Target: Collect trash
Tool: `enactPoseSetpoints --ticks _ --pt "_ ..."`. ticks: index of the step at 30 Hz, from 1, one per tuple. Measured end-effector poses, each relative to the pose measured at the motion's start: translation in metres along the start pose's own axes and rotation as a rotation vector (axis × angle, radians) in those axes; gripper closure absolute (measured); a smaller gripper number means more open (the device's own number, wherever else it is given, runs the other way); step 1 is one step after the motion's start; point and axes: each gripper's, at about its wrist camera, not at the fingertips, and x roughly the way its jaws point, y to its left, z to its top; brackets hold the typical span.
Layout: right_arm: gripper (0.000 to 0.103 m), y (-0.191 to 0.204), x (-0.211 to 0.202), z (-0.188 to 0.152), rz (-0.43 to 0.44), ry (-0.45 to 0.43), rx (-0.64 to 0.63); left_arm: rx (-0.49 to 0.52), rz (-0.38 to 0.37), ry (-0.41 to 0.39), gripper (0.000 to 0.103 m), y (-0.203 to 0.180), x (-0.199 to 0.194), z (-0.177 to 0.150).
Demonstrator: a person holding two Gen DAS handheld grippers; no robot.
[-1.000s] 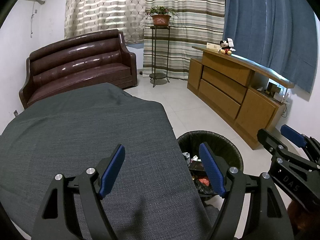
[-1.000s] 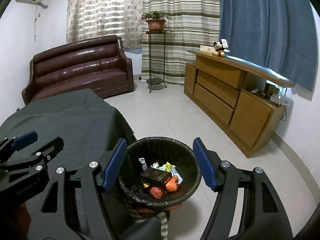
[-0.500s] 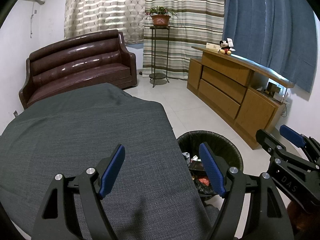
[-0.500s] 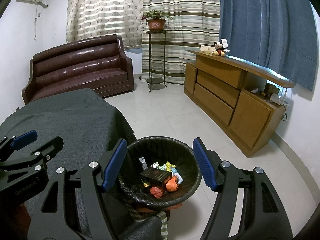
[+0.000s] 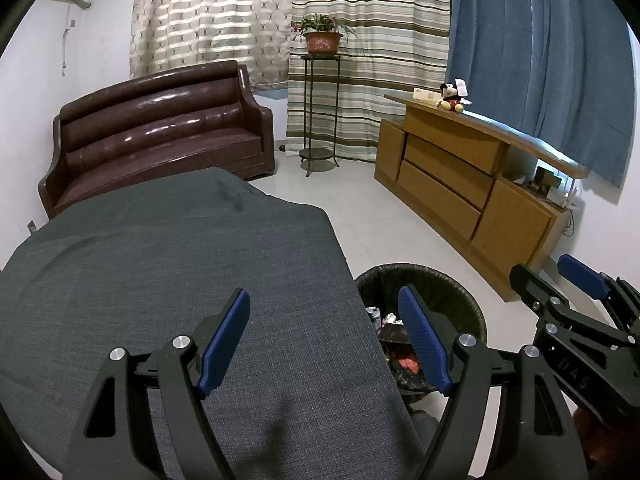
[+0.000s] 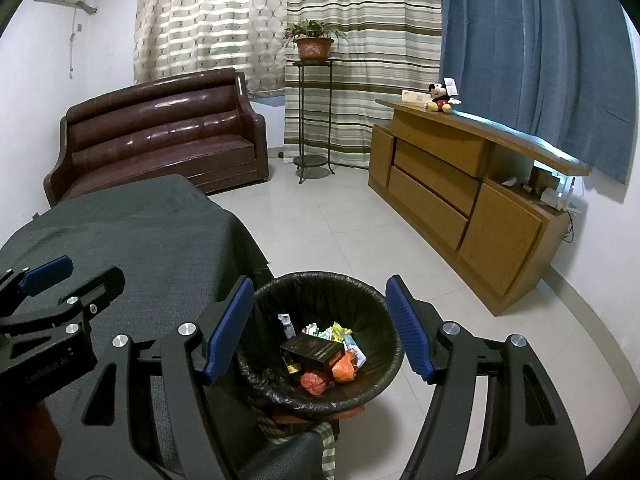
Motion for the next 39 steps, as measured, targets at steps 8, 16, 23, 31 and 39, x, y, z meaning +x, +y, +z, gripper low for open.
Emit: enactPoseSetpoints --ticks 8,16,23,31,39 --pt "0.036 0.001 -0.001 0.000 0.001 0.002 -0.002 -0.002 -0.003 -0.004 0.025 0.000 -0.002 0.003" --pt "0.036 0.002 0.000 0.000 0.000 0.001 0.000 -0.012 -0.012 -0.006 0.022 0.000 -0.004 0.006" --pt "0.036 0.003 0.000 0.000 0.000 0.002 -0.001 -0.024 -0.004 -0.019 0.019 -0.004 -0.002 0.006" --pt "0.036 0.005 -0.002 0.000 0.000 0.002 -0.003 -0.038 -0.013 -0.006 0.019 -0.005 0.004 0.005" --pt "0.036 0.006 -0.002 0.001 0.001 0.002 -0.004 -0.057 0.007 0.007 0.019 0.002 0.008 0.004"
